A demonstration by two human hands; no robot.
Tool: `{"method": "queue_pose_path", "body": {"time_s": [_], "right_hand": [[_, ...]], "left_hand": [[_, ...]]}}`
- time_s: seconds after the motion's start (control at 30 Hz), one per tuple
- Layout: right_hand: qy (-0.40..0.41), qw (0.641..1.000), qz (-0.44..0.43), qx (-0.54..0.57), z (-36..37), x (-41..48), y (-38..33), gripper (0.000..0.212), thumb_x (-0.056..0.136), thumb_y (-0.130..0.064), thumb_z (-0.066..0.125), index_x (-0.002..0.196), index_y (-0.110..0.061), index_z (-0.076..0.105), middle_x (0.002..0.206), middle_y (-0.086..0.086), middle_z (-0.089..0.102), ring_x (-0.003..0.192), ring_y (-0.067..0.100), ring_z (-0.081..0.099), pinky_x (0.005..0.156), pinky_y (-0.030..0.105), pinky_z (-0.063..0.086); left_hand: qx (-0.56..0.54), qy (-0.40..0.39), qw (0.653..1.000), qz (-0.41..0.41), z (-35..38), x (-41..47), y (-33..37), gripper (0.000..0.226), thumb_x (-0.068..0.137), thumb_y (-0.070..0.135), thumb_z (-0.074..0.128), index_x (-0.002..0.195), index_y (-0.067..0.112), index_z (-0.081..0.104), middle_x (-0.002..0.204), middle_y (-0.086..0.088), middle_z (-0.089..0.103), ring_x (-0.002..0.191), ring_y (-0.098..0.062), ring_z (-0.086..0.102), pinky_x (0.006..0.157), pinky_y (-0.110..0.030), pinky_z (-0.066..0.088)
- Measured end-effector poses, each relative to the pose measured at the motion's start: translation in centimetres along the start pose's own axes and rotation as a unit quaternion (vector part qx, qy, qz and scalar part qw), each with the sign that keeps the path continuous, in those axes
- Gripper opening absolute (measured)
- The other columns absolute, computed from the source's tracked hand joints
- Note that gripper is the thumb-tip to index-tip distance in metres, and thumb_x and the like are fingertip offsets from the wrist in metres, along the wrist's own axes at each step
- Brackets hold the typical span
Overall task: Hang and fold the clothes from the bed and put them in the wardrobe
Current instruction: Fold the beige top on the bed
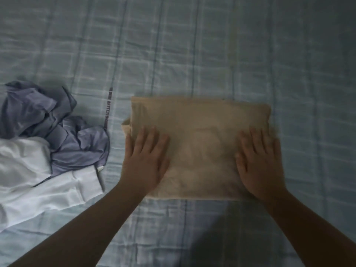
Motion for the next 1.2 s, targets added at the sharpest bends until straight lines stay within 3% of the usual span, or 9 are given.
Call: {"method": "queue_pose_path", "body": {"time_s": [0.23, 0.4, 0.53, 0.63, 0.77, 0.9, 0.97, 1.07, 1.2], "right_hand": [[-0.043, 0.998, 0.045, 0.026, 3.4, -2.4, 1.9, 0.062, 0.097, -0.041, 0.03, 0.155, -0.018, 0.03, 0.162, 0.011, 0.025, 0.149, 0.033, 0.021, 0.117, 0.057, 0.021], [-0.017, 0.993, 0.041, 0.106, 3.1, -2.5, 2.2, 0.061, 0.096, -0.041, 0.033, 0.152, -0.017, 0.035, 0.16, 0.011, 0.029, 0.148, 0.032, 0.025, 0.118, 0.054, 0.02], [0.066, 0.966, 0.105, 0.227, 1.4, -3.3, 3.0, 0.056, 0.091, -0.031, 0.046, 0.142, -0.007, 0.047, 0.15, 0.019, 0.042, 0.139, 0.036, 0.036, 0.116, 0.047, 0.027], [0.055, 0.93, 0.231, 0.28, 0.6, -3.7, 2.9, 0.055, 0.086, -0.02, 0.056, 0.138, -0.006, 0.048, 0.14, 0.019, 0.048, 0.129, 0.036, 0.042, 0.111, 0.042, 0.034], [-0.055, 0.871, 0.374, 0.313, -0.1, -3.6, 2.9, 0.046, 0.089, -0.027, 0.059, 0.131, -0.01, 0.051, 0.124, 0.017, 0.056, 0.116, 0.037, 0.053, 0.095, 0.041, 0.043], [-0.116, 0.859, 0.391, 0.31, -0.3, -3.5, 2.2, 0.031, 0.089, -0.042, 0.05, 0.111, -0.02, 0.048, 0.112, 0.013, 0.063, 0.104, 0.036, 0.063, 0.08, 0.041, 0.049], [-0.127, 0.854, 0.39, 0.321, -0.2, -3.3, 2.3, 0.026, 0.089, -0.045, 0.052, 0.103, -0.027, 0.04, 0.107, 0.011, 0.067, 0.102, 0.036, 0.065, 0.077, 0.04, 0.047], [-0.112, 0.849, 0.386, 0.343, -0.6, -3.3, 2.7, 0.024, 0.09, -0.048, 0.054, 0.101, -0.031, 0.041, 0.102, 0.008, 0.07, 0.099, 0.035, 0.066, 0.077, 0.04, 0.05], [-0.104, 0.833, 0.367, 0.401, -2.8, -3.8, 2.2, 0.042, 0.085, -0.023, 0.059, 0.123, -0.037, 0.048, 0.105, 0.0, 0.068, 0.1, 0.03, 0.065, 0.074, 0.03, 0.042]], "left_hand": [[0.01, -0.05, 0.998, -0.041, 3.0, -2.8, -1.1, 0.063, 0.098, 0.051, 0.03, 0.156, 0.026, 0.028, 0.163, -0.01, 0.023, 0.152, -0.032, 0.014, 0.118, -0.059, 0.018], [0.003, -0.02, 0.998, -0.056, 1.2, -3.1, 0.0, 0.064, 0.094, 0.053, 0.037, 0.152, 0.026, 0.037, 0.159, -0.009, 0.034, 0.15, -0.033, 0.021, 0.118, -0.063, 0.011], [-0.051, -0.029, 0.996, 0.062, -0.8, 1.8, 3.1, 0.056, 0.092, 0.037, 0.039, 0.143, 0.016, 0.05, 0.151, -0.014, 0.044, 0.146, -0.04, 0.027, 0.117, -0.058, 0.022], [-0.159, -0.046, 0.98, 0.114, -2.5, 8.2, 8.2, 0.043, 0.086, 0.024, 0.045, 0.127, 0.014, 0.057, 0.126, -0.01, 0.057, 0.118, -0.033, 0.053, 0.096, -0.044, 0.048], [-0.274, -0.132, 0.95, 0.066, -3.3, 16.1, 18.1, 0.022, 0.099, 0.027, 0.049, 0.118, 0.016, 0.047, 0.107, 0.0, 0.053, 0.09, -0.02, 0.057, 0.077, -0.031, 0.047], [-0.27, -0.168, 0.948, -0.019, -0.3, 20.0, 25.6, 0.071, 0.088, 0.06, 0.058, 0.137, 0.012, 0.04, 0.134, -0.011, 0.051, 0.12, -0.029, 0.053, 0.099, -0.042, 0.046], [-0.199, -0.207, 0.958, -0.022, 1.1, 20.7, 27.5, 0.09, 0.084, 0.061, 0.062, 0.144, 0.003, 0.03, 0.14, -0.021, 0.042, 0.121, -0.037, 0.051, 0.096, -0.045, 0.048], [-0.164, -0.235, 0.958, -0.022, 2.8, 21.2, 28.4, 0.054, 0.096, 0.032, 0.047, 0.137, -0.004, 0.045, 0.135, -0.031, 0.038, 0.119, -0.048, 0.045, 0.089, -0.048, 0.045], [-0.267, -0.19, 0.945, 0.0, 0.8, 20.9, 26.3, 0.031, 0.092, 0.01, 0.049, 0.122, 0.004, 0.05, 0.109, -0.016, 0.058, 0.102, -0.031, 0.059, 0.074, -0.033, 0.037]]}}
Point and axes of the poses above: each hand's wrist, its own x-axis towards the middle knuckle, its own z-axis out of the palm, y = z × x, the point moved 1 cm from there along x, towards the middle knuckle
